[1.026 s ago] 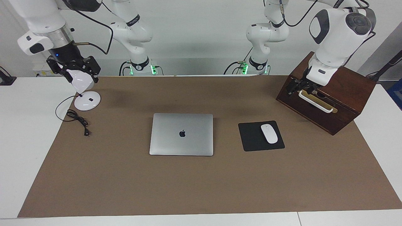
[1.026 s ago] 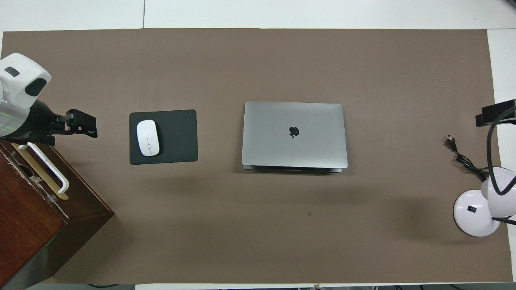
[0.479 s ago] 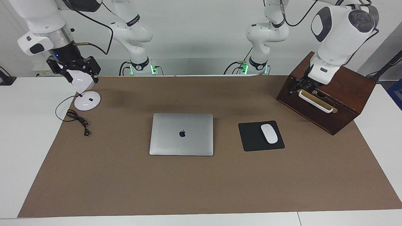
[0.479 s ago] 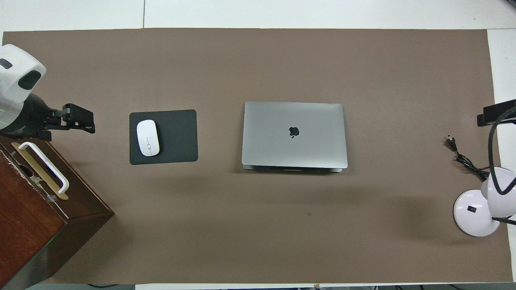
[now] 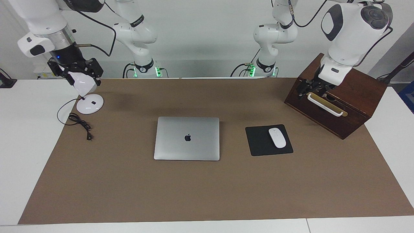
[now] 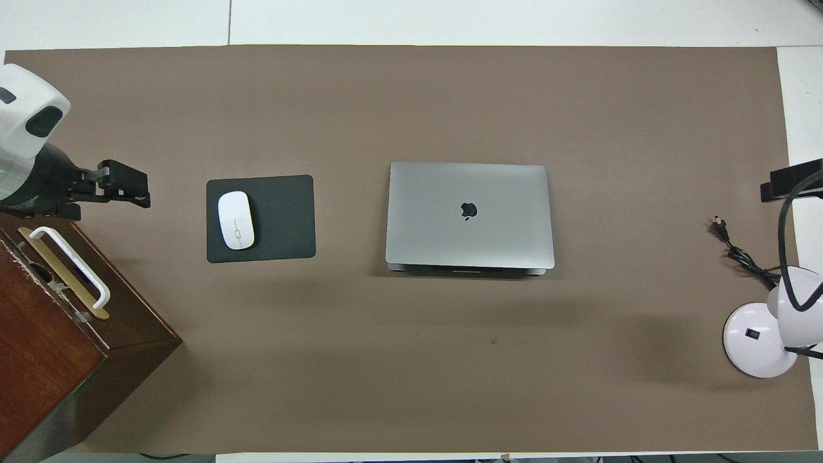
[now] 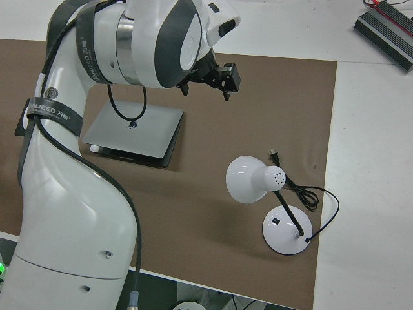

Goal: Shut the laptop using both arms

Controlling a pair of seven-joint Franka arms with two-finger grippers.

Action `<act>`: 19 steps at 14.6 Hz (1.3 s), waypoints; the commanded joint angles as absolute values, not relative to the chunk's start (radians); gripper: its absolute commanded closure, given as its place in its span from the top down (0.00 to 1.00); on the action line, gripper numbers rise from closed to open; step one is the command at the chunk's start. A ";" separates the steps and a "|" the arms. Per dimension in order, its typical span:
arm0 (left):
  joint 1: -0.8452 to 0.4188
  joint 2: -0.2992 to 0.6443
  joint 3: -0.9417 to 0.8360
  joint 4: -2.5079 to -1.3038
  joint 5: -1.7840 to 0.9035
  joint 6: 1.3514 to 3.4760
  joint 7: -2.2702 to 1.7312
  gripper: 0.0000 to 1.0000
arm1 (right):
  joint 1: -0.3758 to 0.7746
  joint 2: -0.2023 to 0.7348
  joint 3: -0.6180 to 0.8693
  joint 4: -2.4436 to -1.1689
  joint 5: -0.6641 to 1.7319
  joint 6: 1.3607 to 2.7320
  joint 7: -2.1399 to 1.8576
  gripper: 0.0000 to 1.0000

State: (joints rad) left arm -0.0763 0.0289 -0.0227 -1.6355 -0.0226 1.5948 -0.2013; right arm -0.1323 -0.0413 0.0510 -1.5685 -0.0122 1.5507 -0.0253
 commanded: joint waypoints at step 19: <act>-0.084 0.046 -0.014 -1.603 -0.015 1.569 -0.175 1.00 | -0.115 -0.051 0.021 -1.588 -0.020 1.555 -0.046 1.00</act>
